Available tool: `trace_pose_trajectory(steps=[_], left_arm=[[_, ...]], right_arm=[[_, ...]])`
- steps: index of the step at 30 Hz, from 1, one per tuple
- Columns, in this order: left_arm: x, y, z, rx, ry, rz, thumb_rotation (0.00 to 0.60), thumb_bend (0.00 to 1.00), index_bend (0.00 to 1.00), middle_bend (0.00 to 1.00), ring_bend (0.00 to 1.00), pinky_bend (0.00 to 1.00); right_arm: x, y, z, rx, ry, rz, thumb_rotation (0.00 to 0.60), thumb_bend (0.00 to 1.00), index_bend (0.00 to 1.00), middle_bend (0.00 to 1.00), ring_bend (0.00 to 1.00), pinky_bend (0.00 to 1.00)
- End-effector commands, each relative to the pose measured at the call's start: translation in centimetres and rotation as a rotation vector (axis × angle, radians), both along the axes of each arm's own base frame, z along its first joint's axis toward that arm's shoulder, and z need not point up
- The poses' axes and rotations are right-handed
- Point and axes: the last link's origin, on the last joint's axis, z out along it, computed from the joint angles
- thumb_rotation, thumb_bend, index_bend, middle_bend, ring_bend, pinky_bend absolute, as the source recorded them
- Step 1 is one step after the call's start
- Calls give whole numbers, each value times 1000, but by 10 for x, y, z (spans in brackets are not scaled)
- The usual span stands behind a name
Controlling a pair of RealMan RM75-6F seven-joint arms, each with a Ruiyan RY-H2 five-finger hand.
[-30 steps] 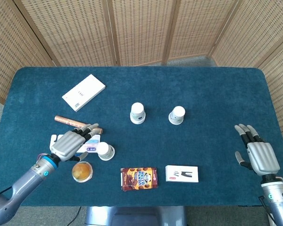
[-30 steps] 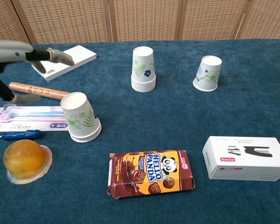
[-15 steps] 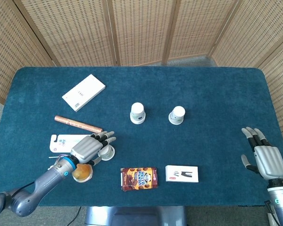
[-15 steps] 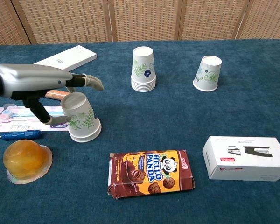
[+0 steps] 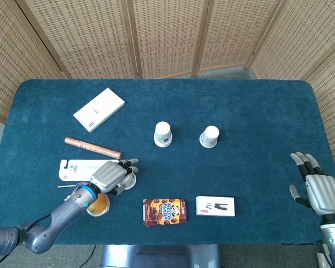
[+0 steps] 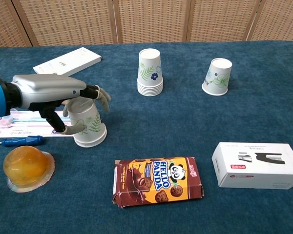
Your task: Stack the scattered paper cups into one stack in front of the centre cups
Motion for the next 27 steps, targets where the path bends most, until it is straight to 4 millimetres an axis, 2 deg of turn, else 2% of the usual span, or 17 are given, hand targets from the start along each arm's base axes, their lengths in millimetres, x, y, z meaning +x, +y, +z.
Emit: trace_pose_trajectory(steps=[1,7,15,27], left_arm=[[2,2,-3,14,-5,-4,600,466,302,225,329,582],[11,7,-5,24,-30,-11,600,465,318,269,352,596],[39,16,-11,35,-88,-43,600,465,309,262,352,594],[83,34,-40,27,-167,-78,600,459,295,252,346,589]], right_arm=[[0,1,0,-1,-2,-2,600,446,0,12,0,362],[-2,1,1,-3,-4,-8,600,445,0,12,0,361],[-1,2,1,-4,-5,-1,600,445,0,12,0,362],[8,7,6,-14,4,27,600,446,0,13,0,362]])
